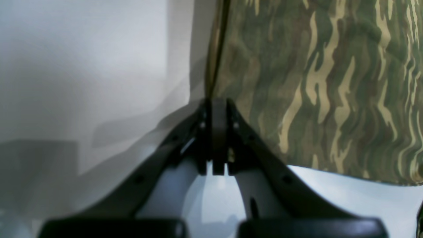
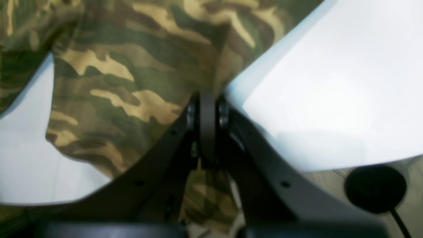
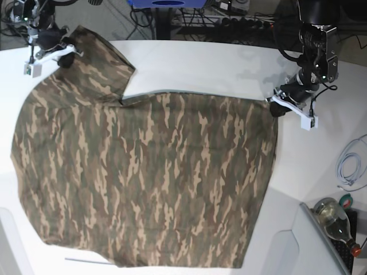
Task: Layout the t-shirt on the table in an organized manner, then fold the t-shirt properly
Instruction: 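Grasp the shirt edge corners with both grippers, then drag the grasped shirt edge with both grippers across the table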
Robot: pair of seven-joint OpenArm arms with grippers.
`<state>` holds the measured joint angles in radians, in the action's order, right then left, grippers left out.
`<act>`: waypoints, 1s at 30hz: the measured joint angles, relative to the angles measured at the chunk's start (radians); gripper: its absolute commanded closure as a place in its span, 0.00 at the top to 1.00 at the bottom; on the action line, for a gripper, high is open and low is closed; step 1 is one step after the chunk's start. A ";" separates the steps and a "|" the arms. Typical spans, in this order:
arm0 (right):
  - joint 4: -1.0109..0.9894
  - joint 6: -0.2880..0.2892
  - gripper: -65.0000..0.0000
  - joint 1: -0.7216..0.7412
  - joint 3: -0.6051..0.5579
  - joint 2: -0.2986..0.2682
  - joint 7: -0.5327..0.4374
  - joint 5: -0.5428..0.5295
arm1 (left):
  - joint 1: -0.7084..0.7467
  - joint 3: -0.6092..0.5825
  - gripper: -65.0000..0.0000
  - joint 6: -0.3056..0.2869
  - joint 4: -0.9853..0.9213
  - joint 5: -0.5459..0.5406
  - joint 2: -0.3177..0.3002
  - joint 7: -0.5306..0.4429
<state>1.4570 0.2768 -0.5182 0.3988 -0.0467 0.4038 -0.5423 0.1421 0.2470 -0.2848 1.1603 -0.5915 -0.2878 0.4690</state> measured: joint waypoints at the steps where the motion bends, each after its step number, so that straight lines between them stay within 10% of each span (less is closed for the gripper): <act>1: 0.032 -0.006 0.00 -0.013 0.000 0.002 0.022 0.004 | 0.009 0.000 0.00 0.002 0.025 0.012 0.001 0.019; 13: 0.408 -0.003 0.00 -0.037 0.000 0.006 0.321 0.004 | 0.126 0.042 0.00 0.109 0.319 0.013 -0.012 0.114; 30: 0.414 -0.003 0.00 0.335 0.061 -0.044 0.678 0.005 | -0.070 0.090 0.00 0.121 0.312 0.013 0.025 0.258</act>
<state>1.8713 0.2733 -0.1837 0.4603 -0.0910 1.0821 -0.5377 0.0723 0.3367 -0.1638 1.4723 -0.5781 -0.2630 0.7273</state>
